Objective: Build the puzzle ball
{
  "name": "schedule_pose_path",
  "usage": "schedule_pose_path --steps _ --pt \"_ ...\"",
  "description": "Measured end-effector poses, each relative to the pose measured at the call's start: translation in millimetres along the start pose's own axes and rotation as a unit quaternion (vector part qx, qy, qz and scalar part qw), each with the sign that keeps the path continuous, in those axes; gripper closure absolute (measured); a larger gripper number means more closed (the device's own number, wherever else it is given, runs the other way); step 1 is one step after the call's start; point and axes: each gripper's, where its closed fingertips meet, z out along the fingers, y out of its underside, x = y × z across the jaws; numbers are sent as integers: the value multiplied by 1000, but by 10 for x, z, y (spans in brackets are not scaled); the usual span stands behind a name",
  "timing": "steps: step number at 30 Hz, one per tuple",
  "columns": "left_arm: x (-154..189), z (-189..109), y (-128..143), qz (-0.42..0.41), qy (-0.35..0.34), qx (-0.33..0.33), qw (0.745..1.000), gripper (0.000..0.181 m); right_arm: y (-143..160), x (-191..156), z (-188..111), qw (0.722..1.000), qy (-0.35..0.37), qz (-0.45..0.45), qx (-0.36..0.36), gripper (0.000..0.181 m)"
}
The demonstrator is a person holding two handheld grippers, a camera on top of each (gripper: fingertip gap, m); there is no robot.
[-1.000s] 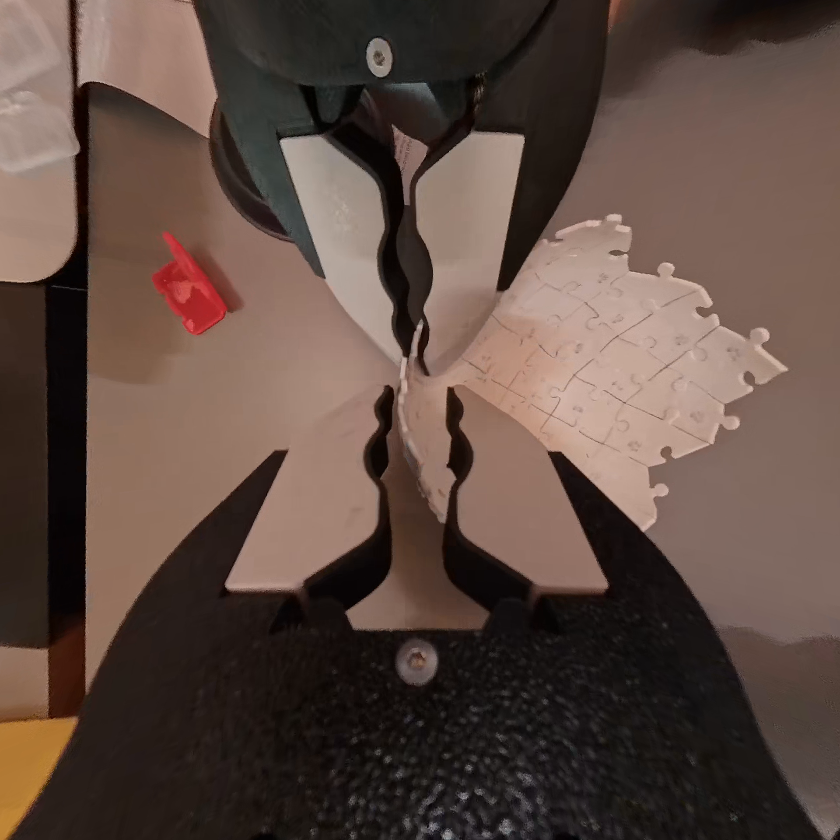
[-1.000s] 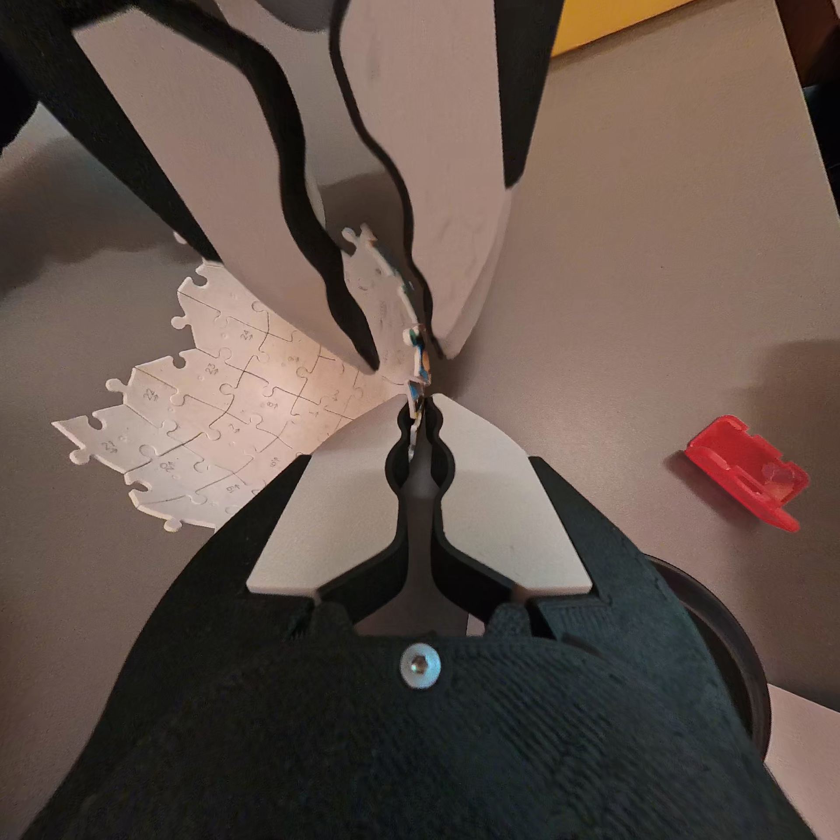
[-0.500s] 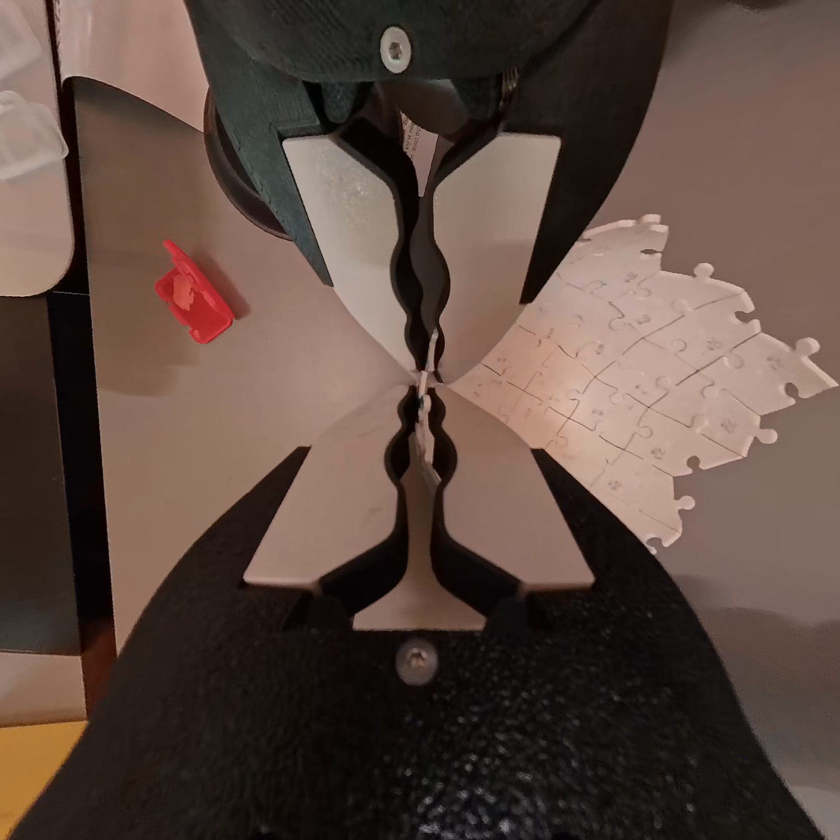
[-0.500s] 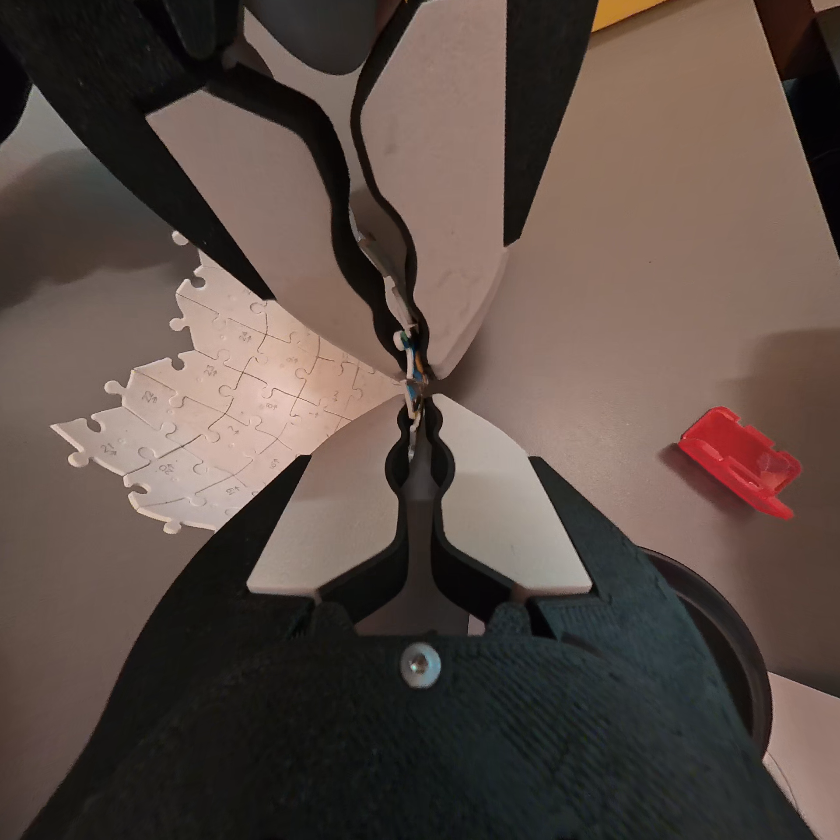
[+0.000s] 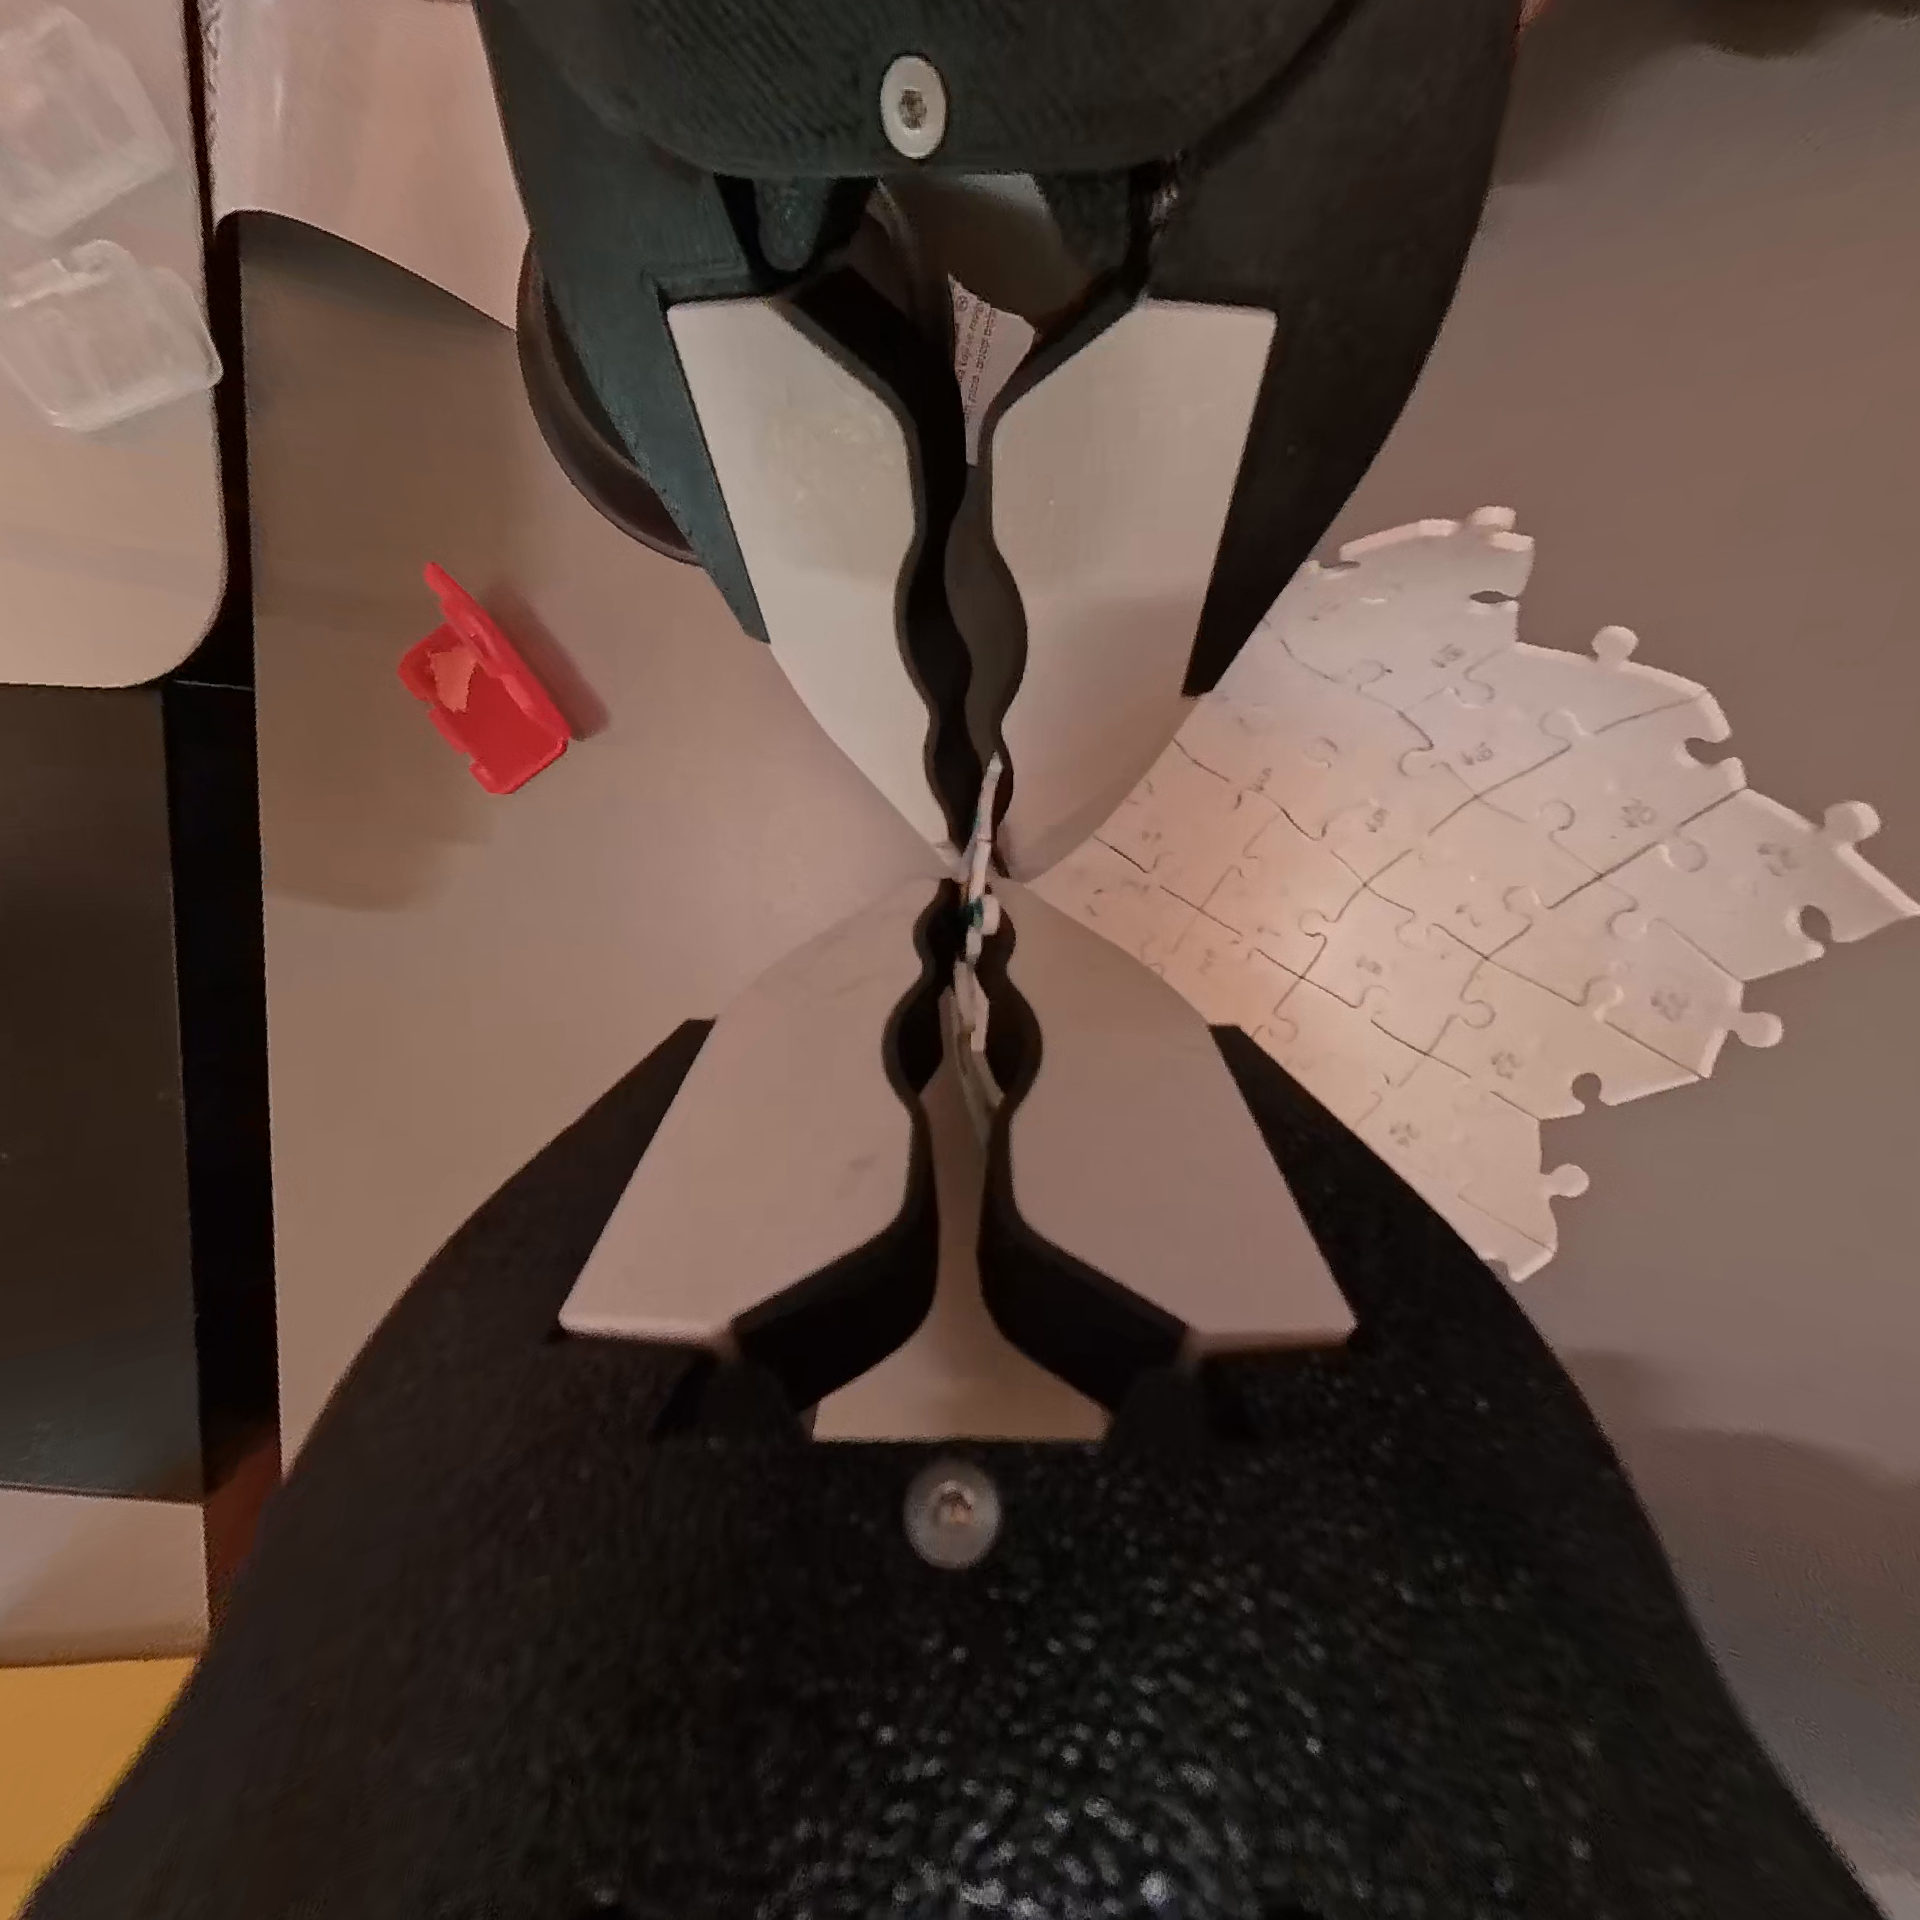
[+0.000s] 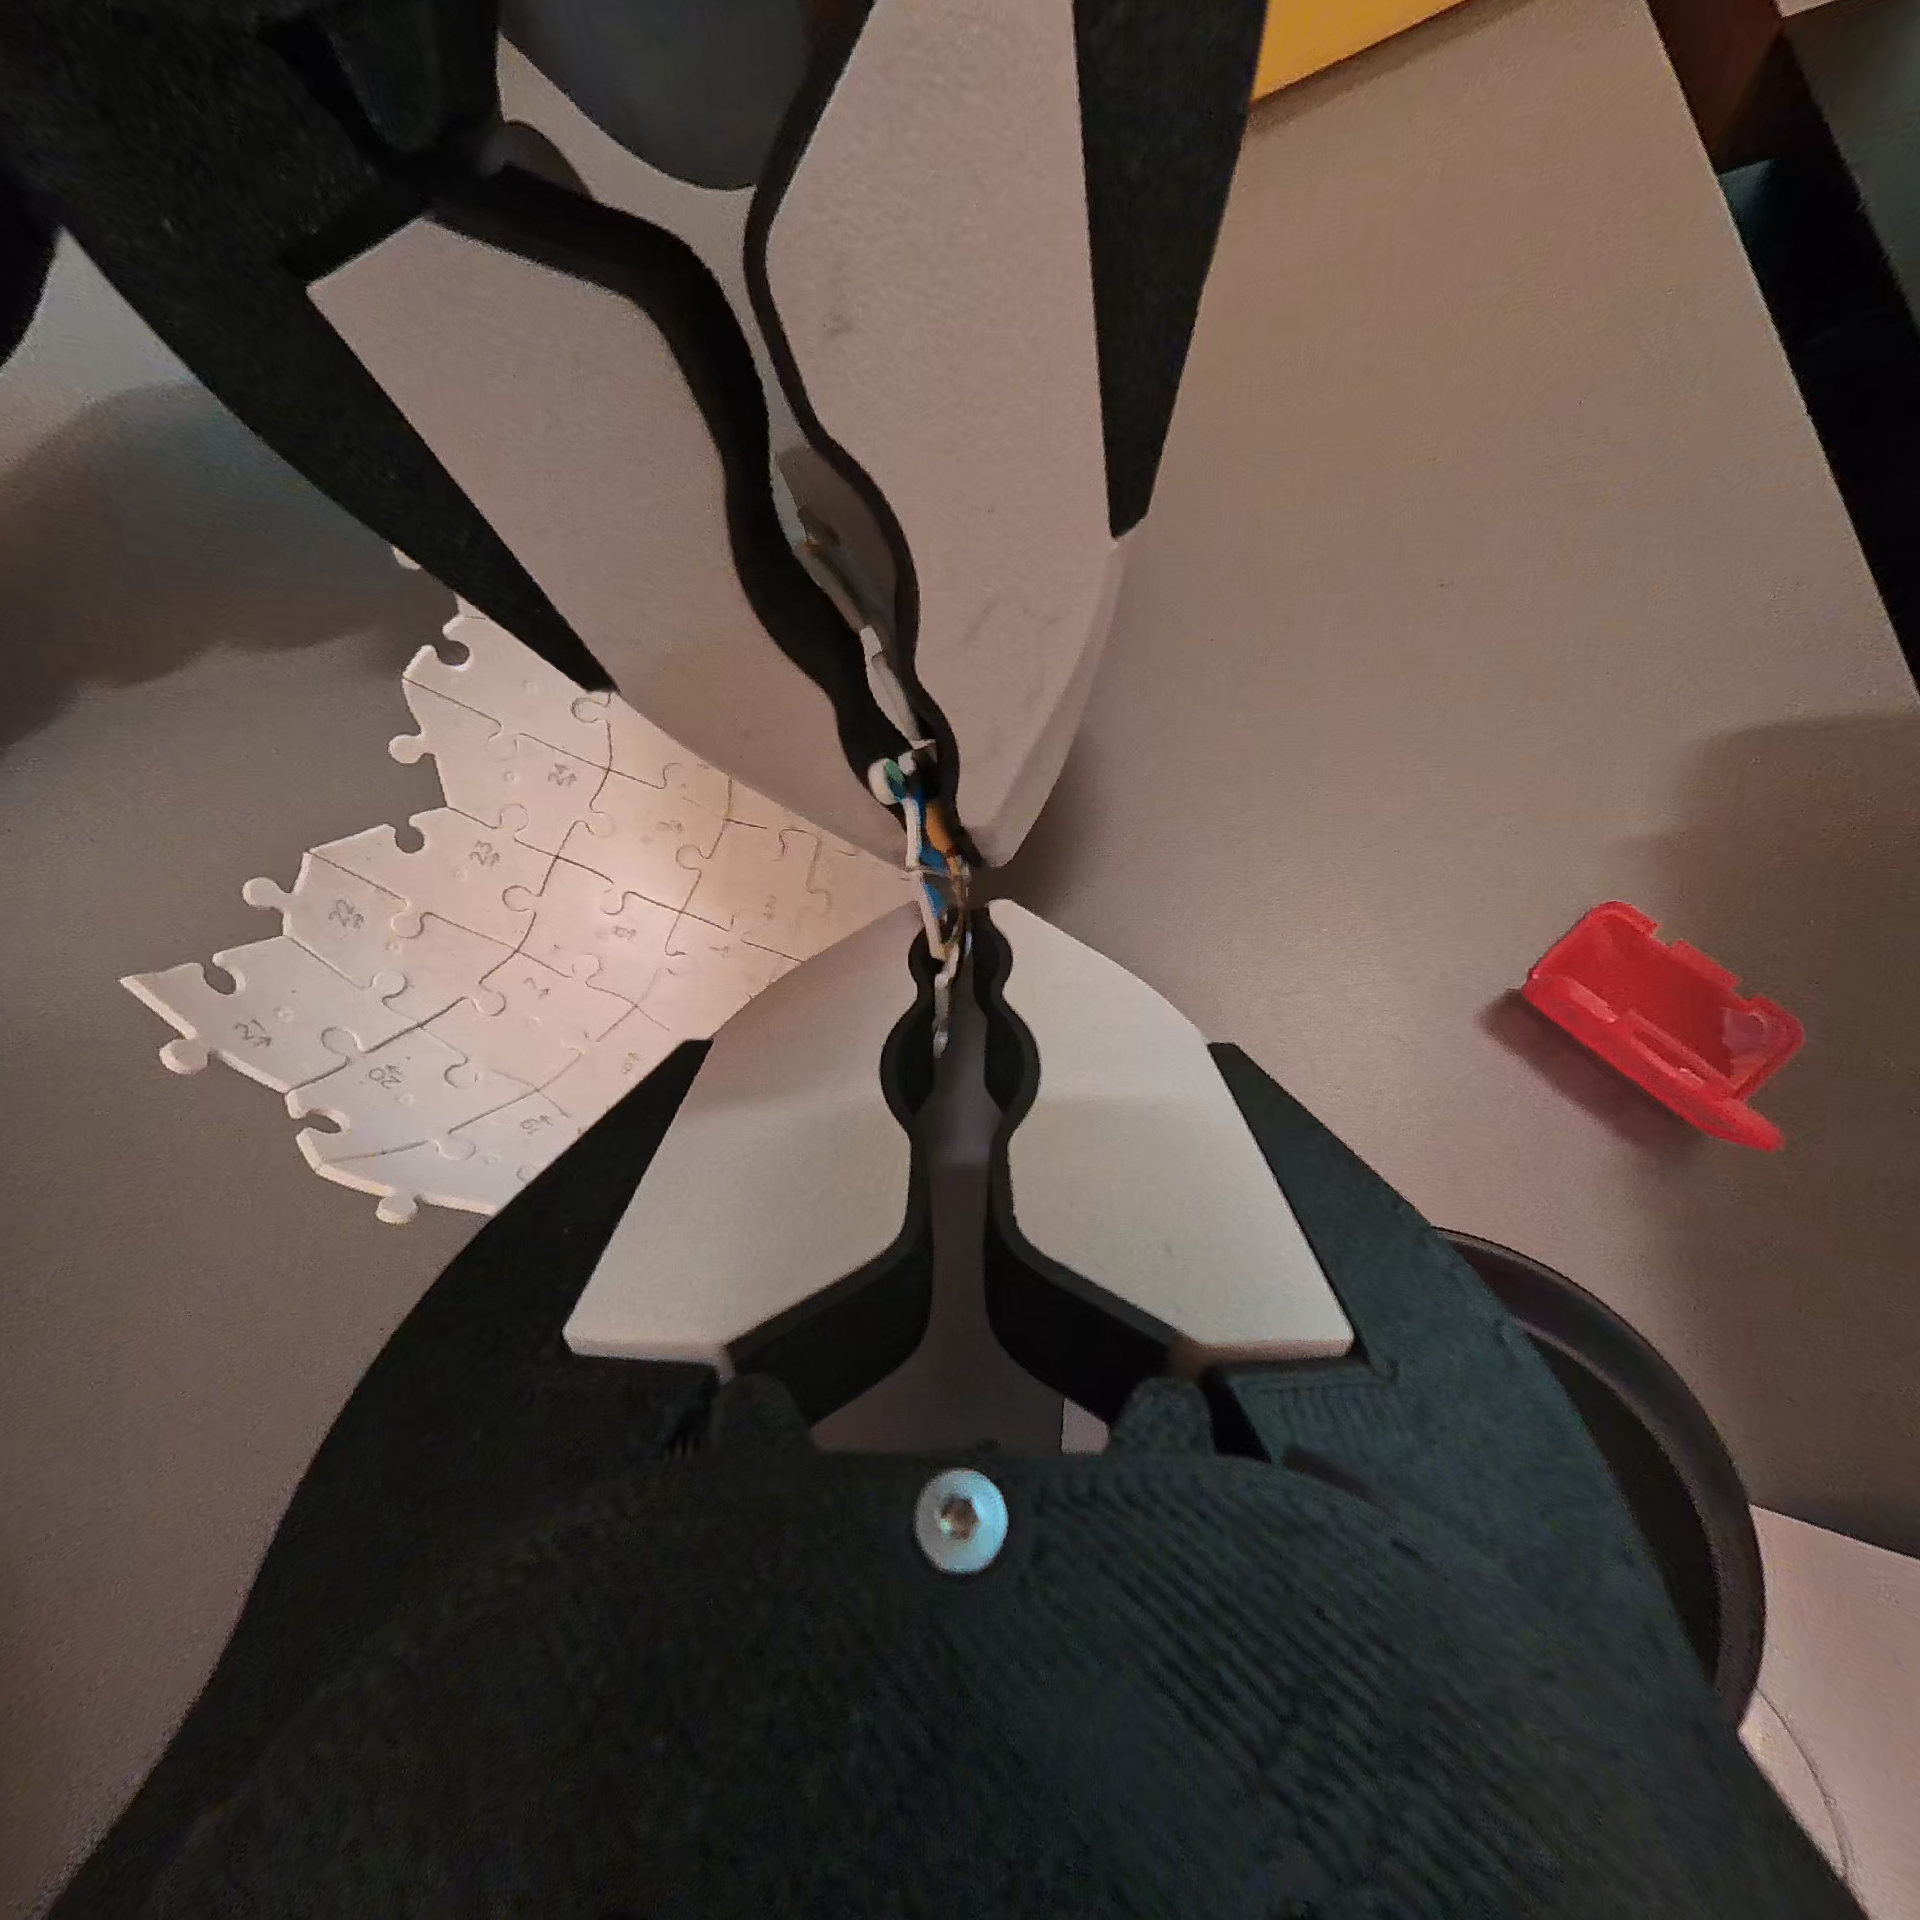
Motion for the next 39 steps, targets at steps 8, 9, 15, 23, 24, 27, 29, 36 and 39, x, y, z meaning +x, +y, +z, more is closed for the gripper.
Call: schedule_pose_path --steps 8,9,15,23,24,27,29,36,39 --pt "-64 -26 24 5 -22 7 1000 169 28 13 9 1000 5 -11 -7 176" --pt "-84 -59 38 6 -31 8 999 168 28 13 9 1000 4 -10 -6 176" --pt "16 -220 126 -68 1 60 996 151 7 1 8 1000 -8 7 6 176" --pt "65 -187 241 -148 5 57 987 163 16 -27 -81 999 -33 21 20 157" --pt "61 -190 238 -153 1 55 987 165 25 -34 -114 999 -38 25 21 157" --pt "70 -206 228 -162 -7 49 986 168 102 -30 -209 999 -42 29 6 154" --pt "80 -213 240 -168 -12 40 985 168 149 -55 -267 998 -50 31 -6 151" --pt "85 -215 256 -190 -30 36 981 170 41 16 -133 999 -26 41 12 151" --pt "103 -235 245 -208 -29 44 977 174 62 -27 -54 998 -42 50 3 152"
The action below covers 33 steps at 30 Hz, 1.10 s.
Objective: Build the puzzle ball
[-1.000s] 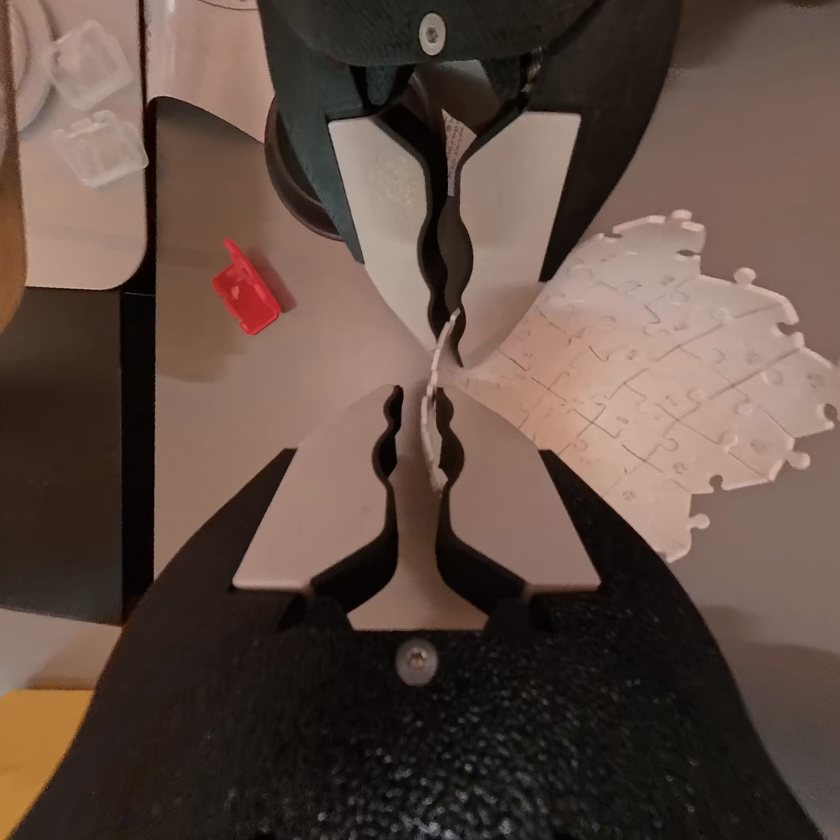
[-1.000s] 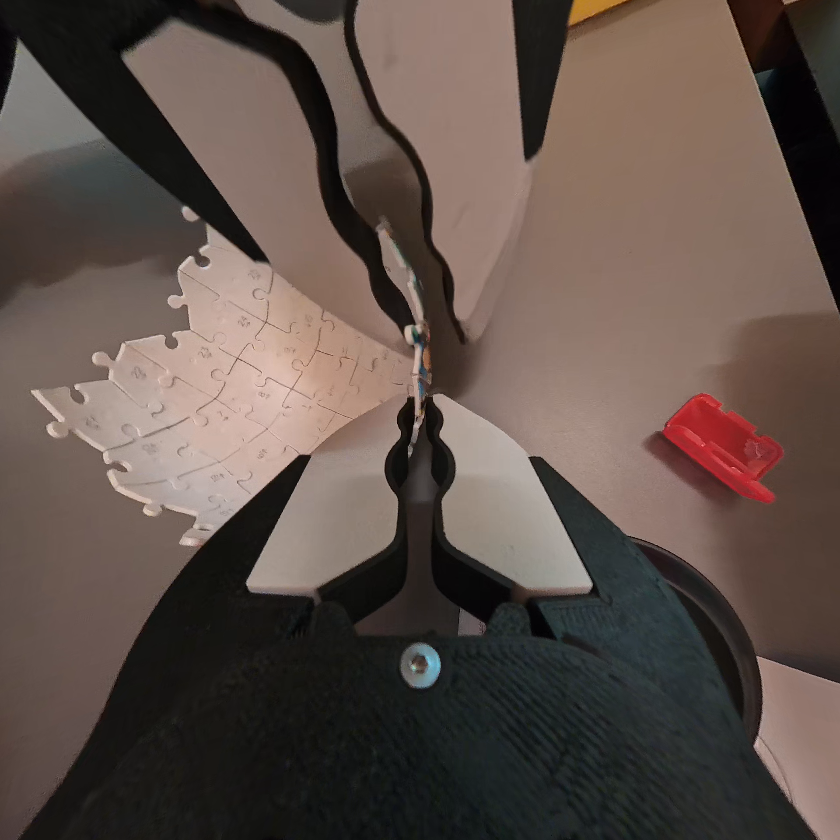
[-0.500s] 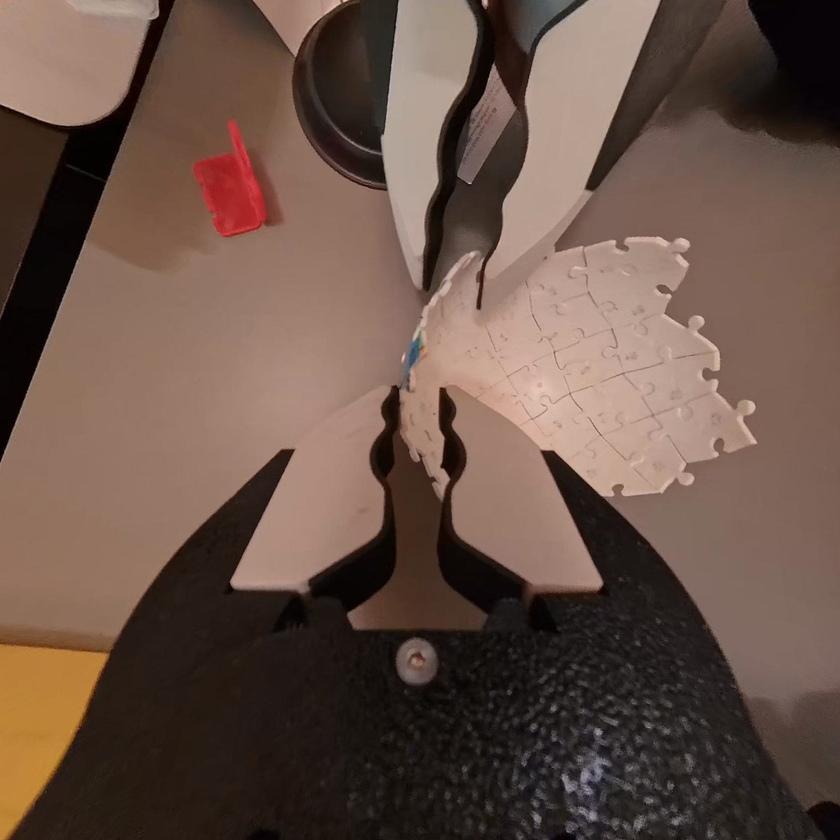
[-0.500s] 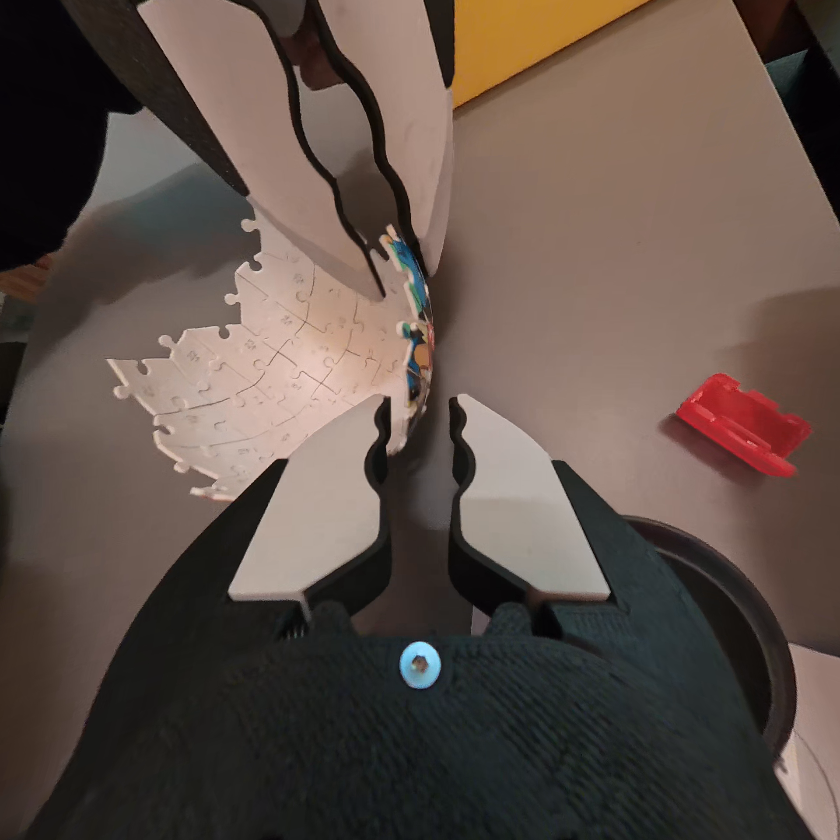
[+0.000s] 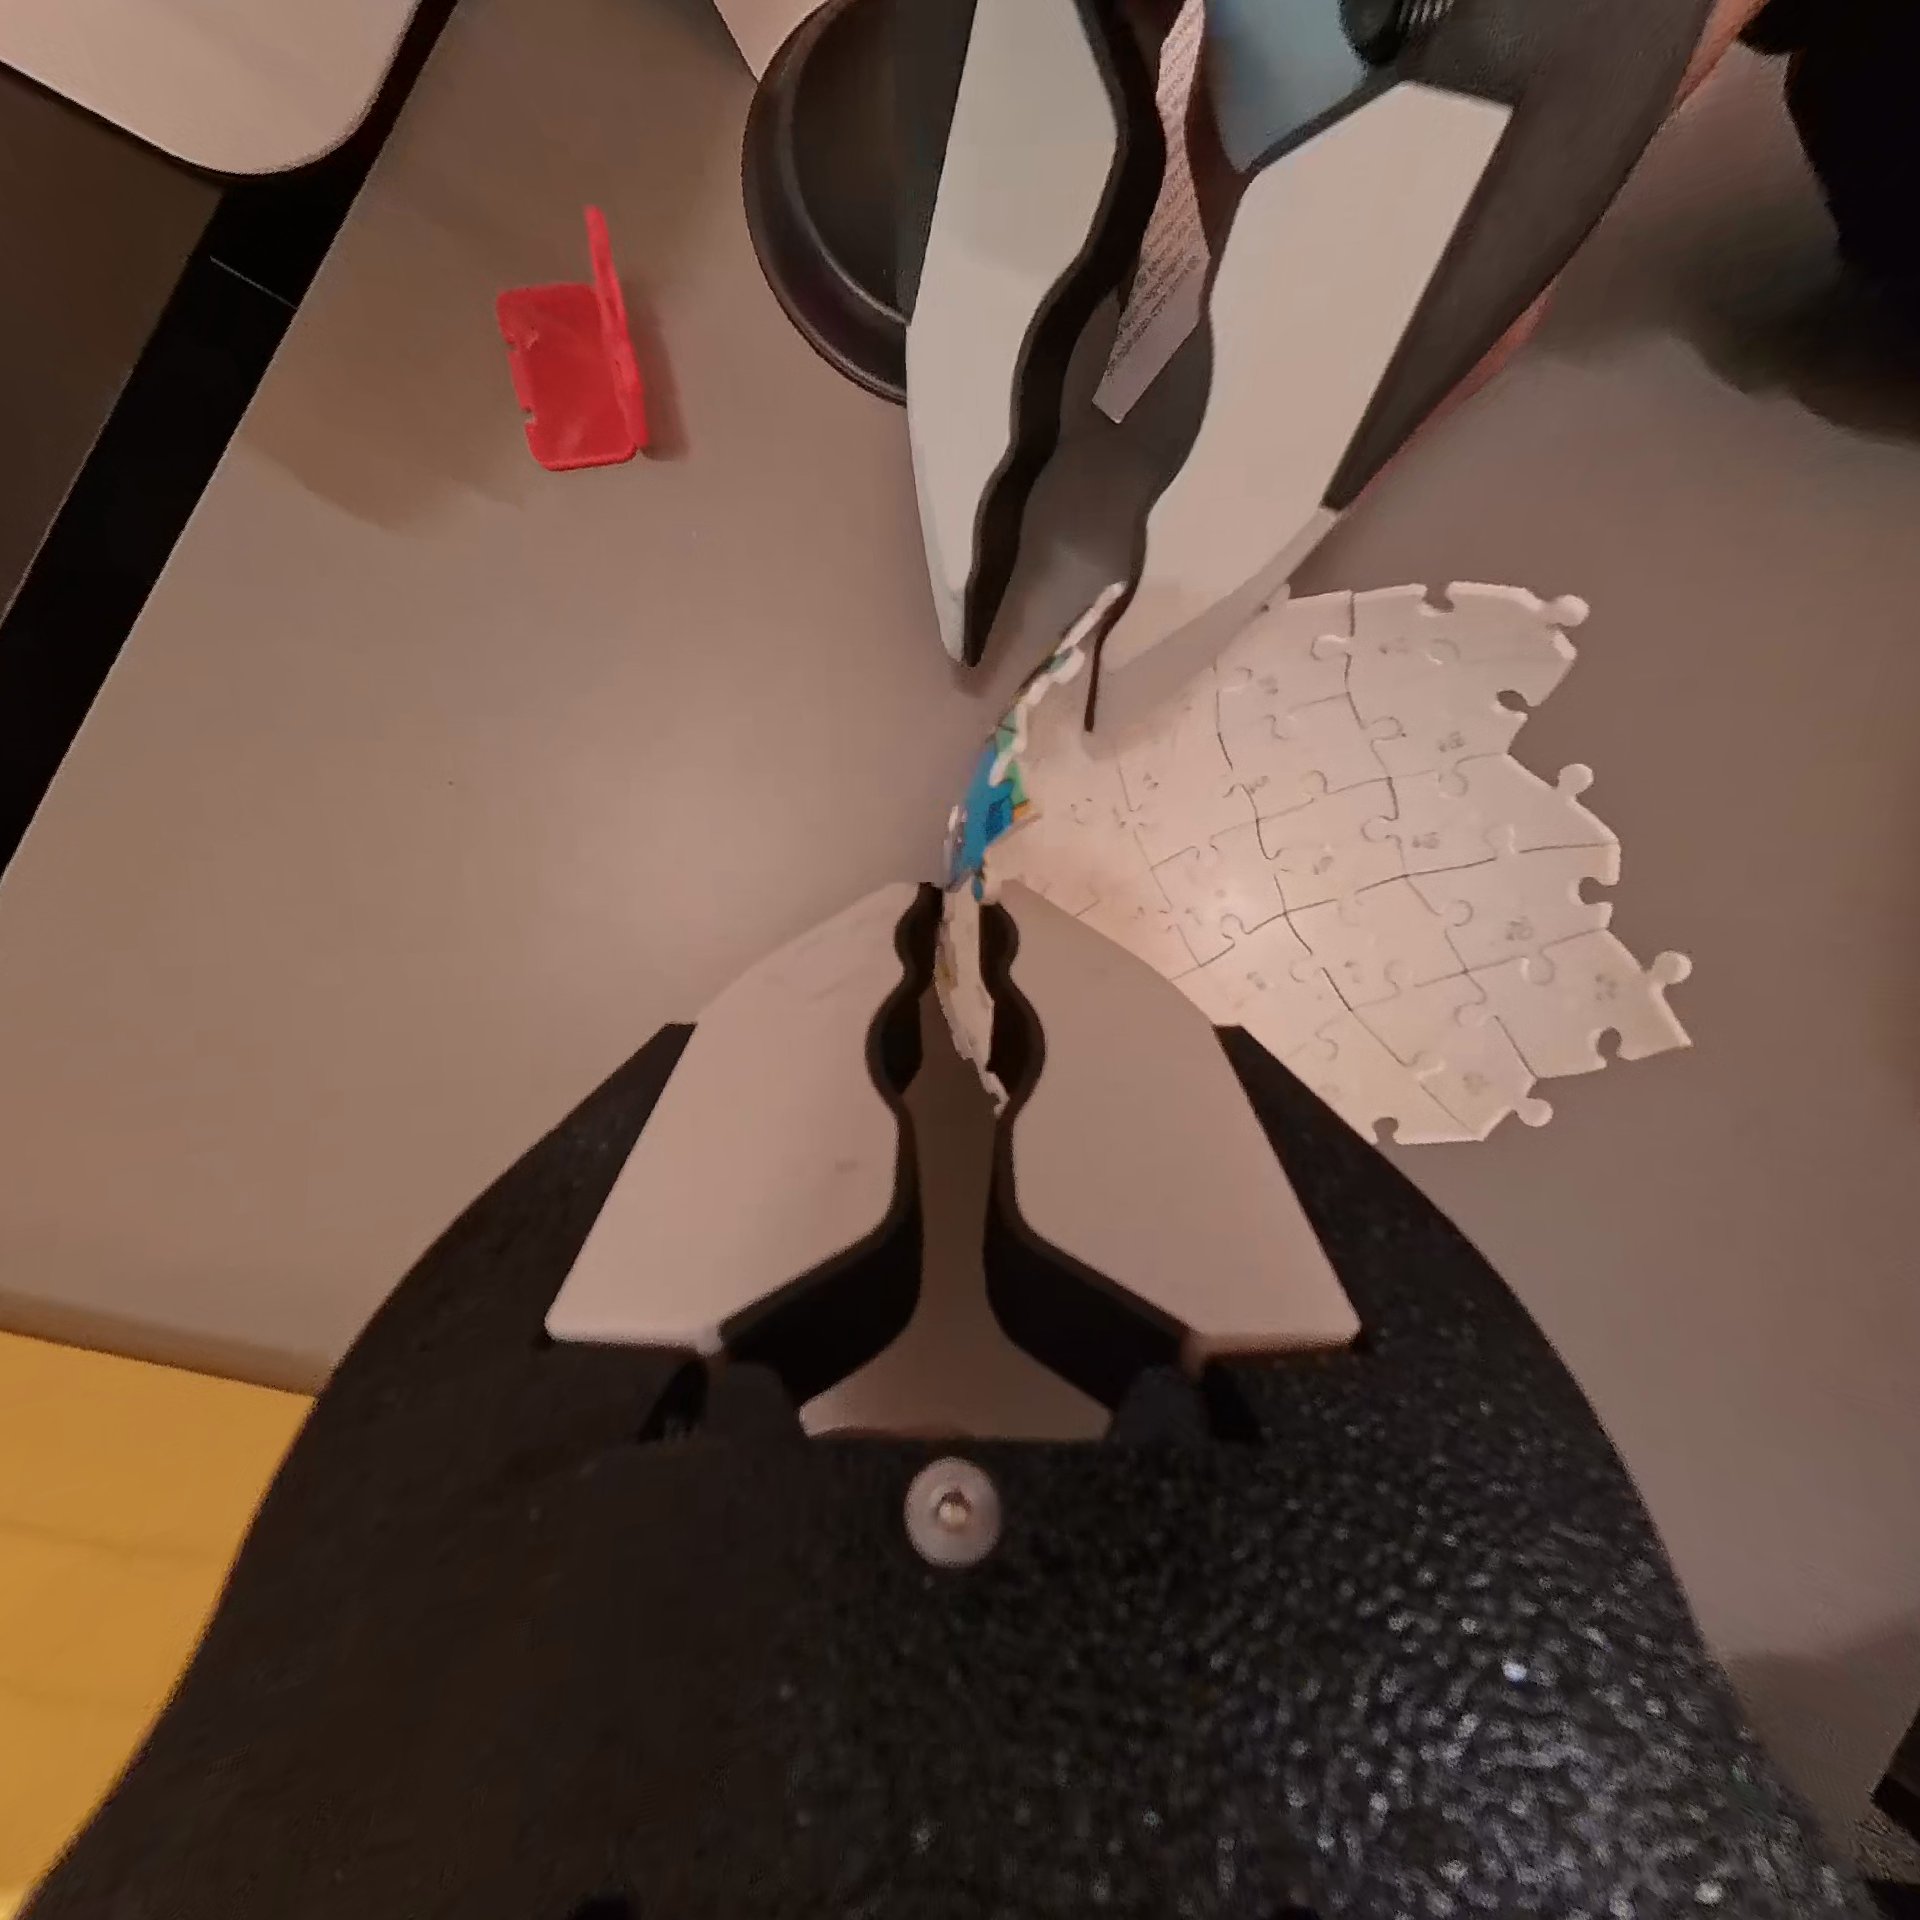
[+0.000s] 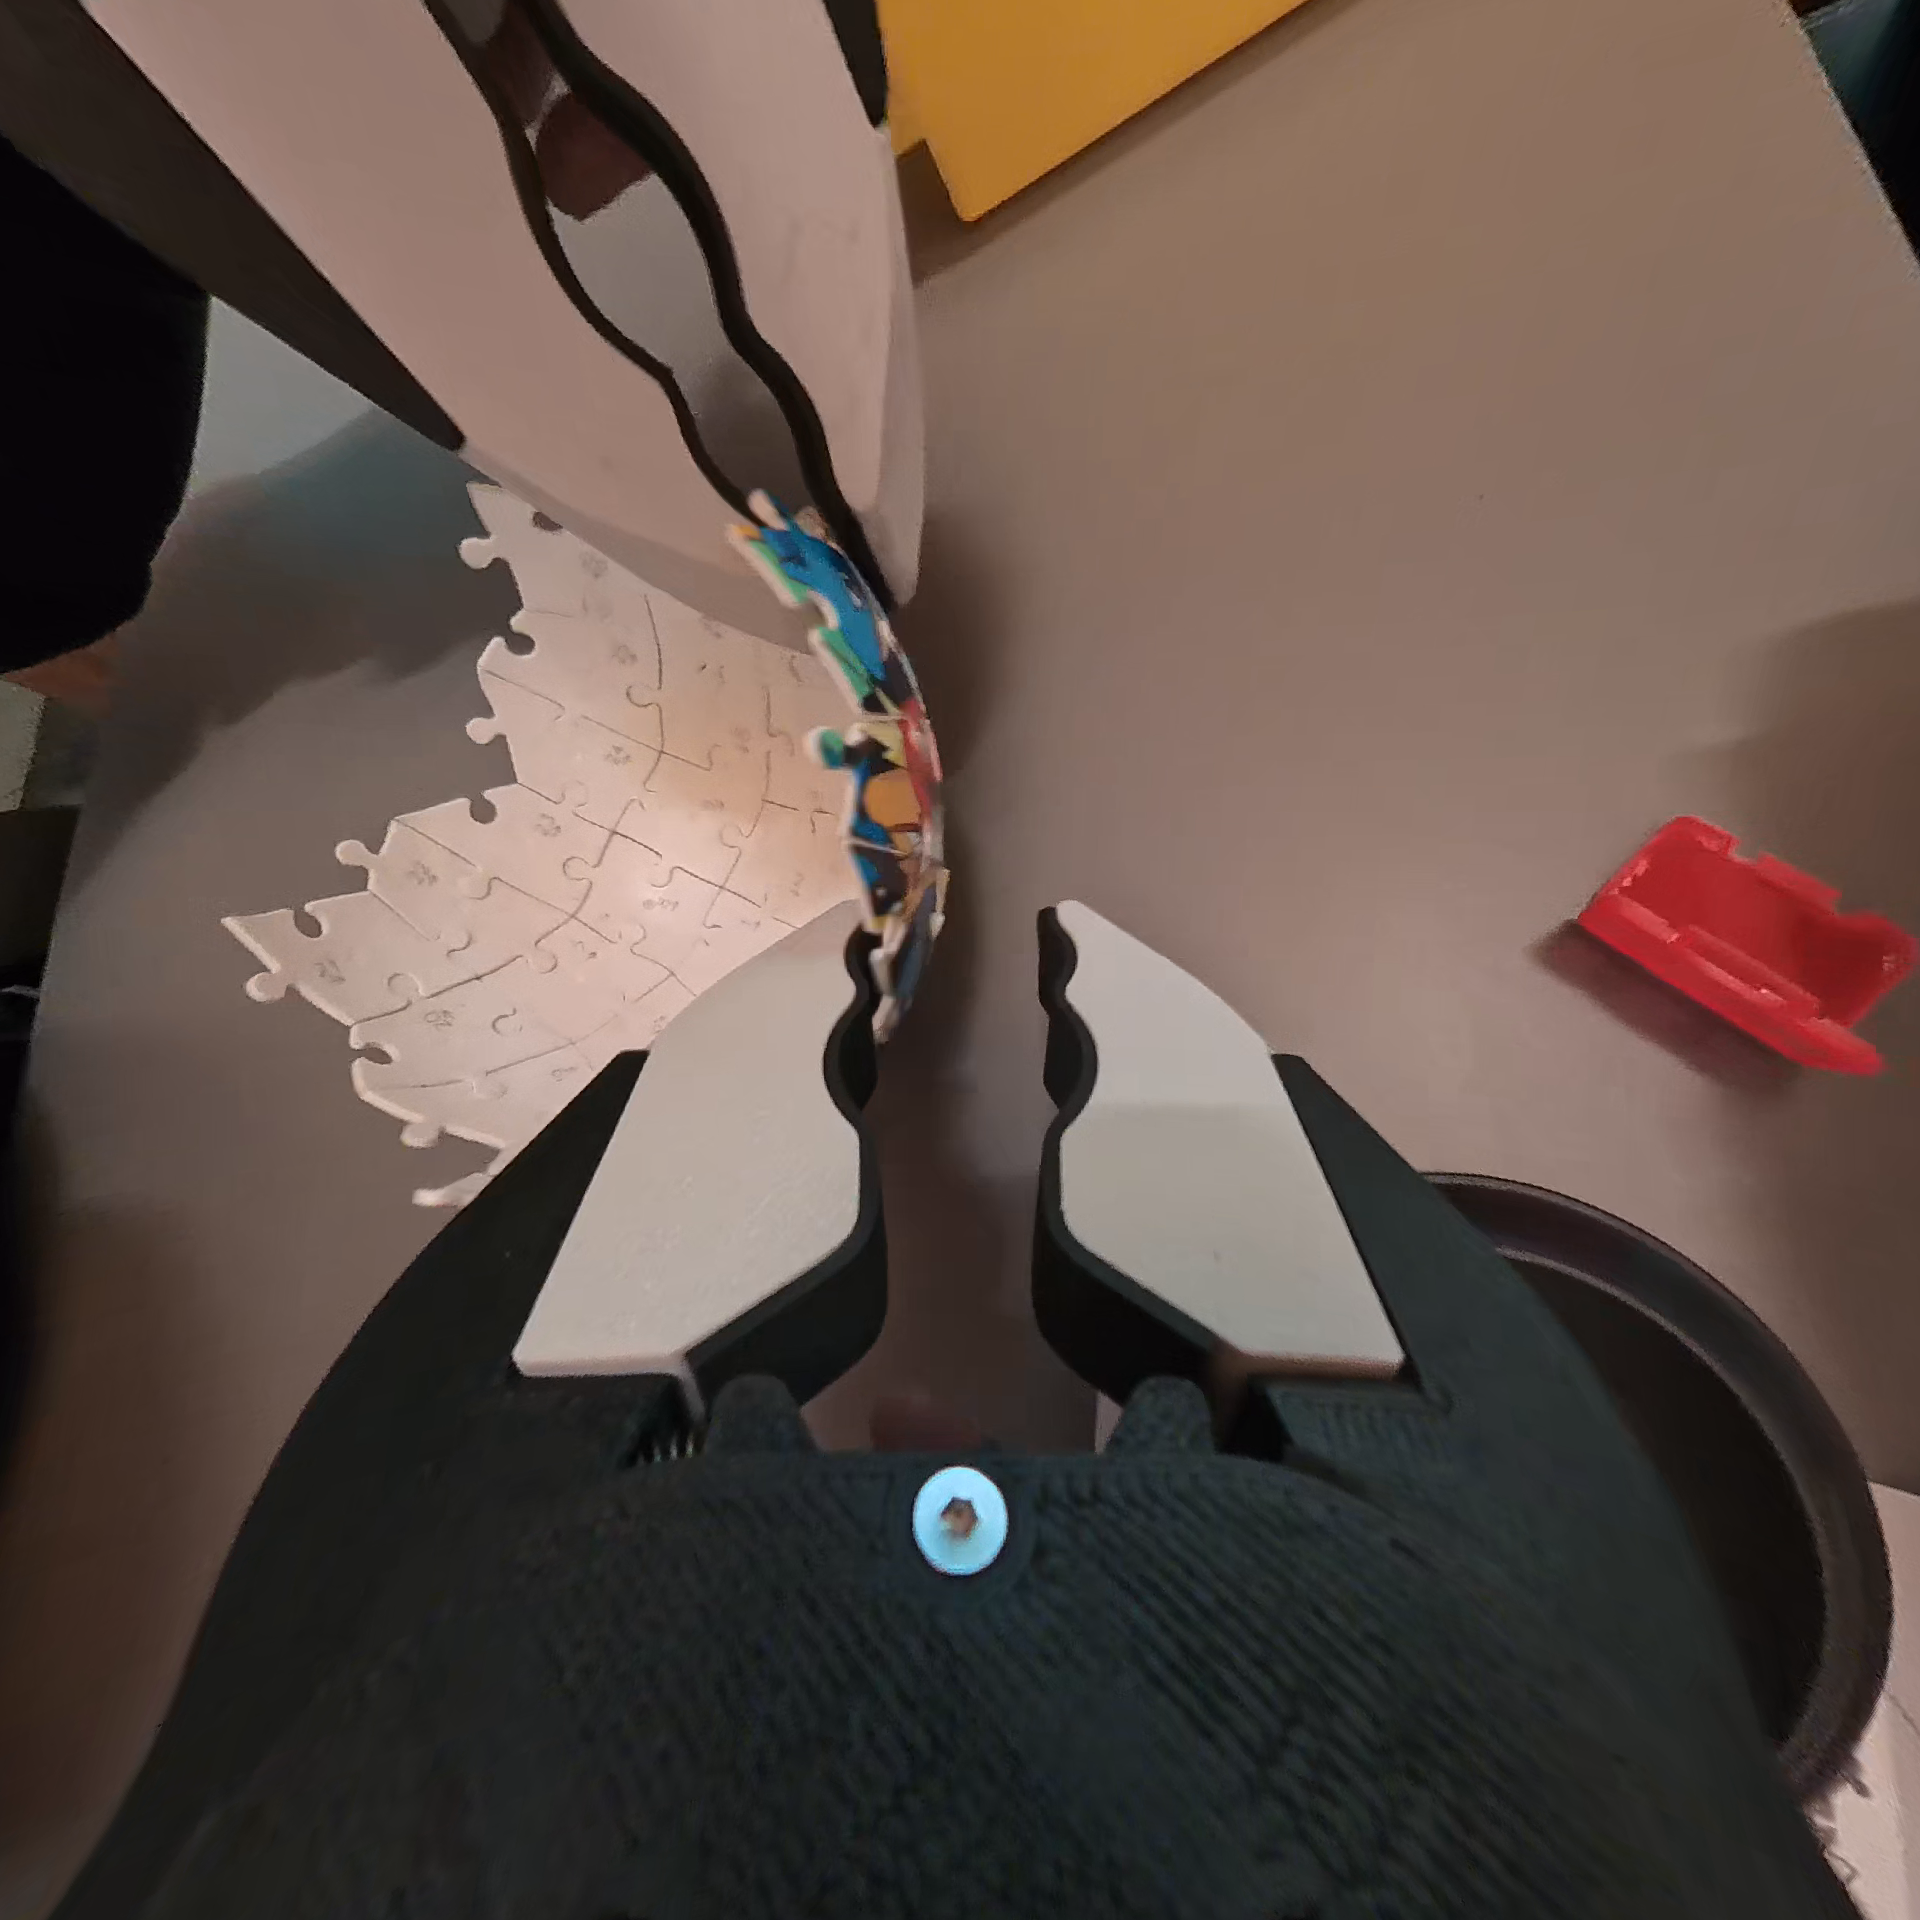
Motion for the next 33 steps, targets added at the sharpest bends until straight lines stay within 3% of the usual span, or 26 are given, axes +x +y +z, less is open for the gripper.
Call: schedule_pose_path --steps 9,14,18,33 --pt "14 -10 30 -49 -12 20 999 176 -30 -30 53 1000 -17 -3 -8 175" --pt "53 0 -4 -80 -10 50 995 176 -45 -25 50 999 -9 -8 -31 169" --pt "68 9 7 -98 -17 66 993 176 -25 -32 72 999 -5 -10 -51 177" --pt "146 -27 22 -90 10 69 994 176 -24 -102 48 993 35 -97 -51 178"
